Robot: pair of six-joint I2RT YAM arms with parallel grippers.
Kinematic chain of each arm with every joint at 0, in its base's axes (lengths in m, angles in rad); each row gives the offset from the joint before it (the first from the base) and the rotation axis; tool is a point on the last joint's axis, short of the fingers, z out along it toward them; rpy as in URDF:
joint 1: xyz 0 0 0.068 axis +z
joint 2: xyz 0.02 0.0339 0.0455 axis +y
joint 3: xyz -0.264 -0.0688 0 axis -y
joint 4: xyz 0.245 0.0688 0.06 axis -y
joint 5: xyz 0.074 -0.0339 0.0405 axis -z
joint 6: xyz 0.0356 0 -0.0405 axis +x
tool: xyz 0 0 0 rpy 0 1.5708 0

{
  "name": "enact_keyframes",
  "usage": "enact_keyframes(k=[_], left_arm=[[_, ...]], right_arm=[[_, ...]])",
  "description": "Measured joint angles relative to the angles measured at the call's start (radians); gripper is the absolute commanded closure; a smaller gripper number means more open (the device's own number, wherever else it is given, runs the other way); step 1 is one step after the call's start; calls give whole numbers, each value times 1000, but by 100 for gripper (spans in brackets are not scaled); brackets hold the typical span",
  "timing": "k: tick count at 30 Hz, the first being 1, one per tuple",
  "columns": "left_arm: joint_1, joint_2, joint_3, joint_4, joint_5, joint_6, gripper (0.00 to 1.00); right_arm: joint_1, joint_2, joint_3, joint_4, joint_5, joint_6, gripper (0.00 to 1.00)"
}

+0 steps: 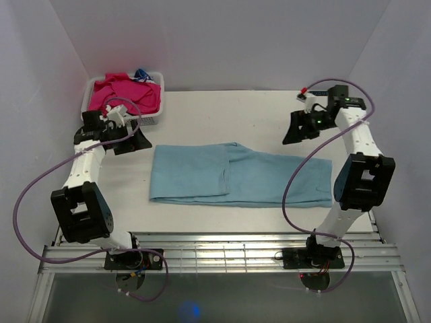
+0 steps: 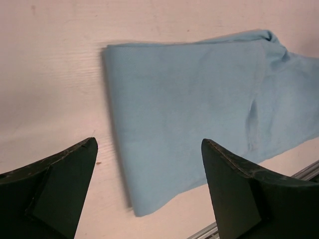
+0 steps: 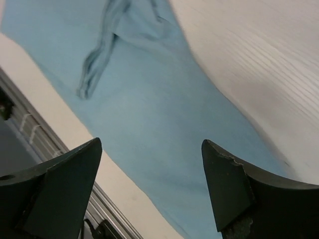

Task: Fold and stack the trousers
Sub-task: Fold the trousers

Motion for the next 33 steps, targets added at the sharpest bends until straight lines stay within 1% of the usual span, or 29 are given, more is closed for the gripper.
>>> enact_keyframes(k=[2,5,6,9,14,16,18,26,29,31,32,33], left_arm=[[72,29,-1,-37,32,58,3],[114,71,-26,-72,62,126,3],[122,82,-40,-79,72,143,3],[143,114,-91,-91,89,181,4],[159,151,-138,-92,101,209,4],[161,158,-140,-91,108,214,5],[161,160,-140,-85,111,216,5],[161,176,-140,-52,112,204,5],[161,177,-141,-38,108,196,5],[161,177,-141,-33,107,188,5],[161,177,-141,-31,107,185,5],[161,177,-141,-29,107,184,5]], right_arm=[[122,-19,-65,122,-56,128,14],[288,0,-127,288,-97,287,21],[334,20,-131,332,-102,332,23],[423,107,-129,454,-113,444,25],[479,238,-151,579,-106,579,23],[496,249,-180,603,-94,615,19],[511,251,-201,622,-86,640,18],[599,270,-241,697,-67,700,17],[613,278,-267,733,-77,730,17],[615,278,-274,750,-84,751,18],[614,278,-280,761,-88,761,26],[614,278,-282,768,-91,767,31]])
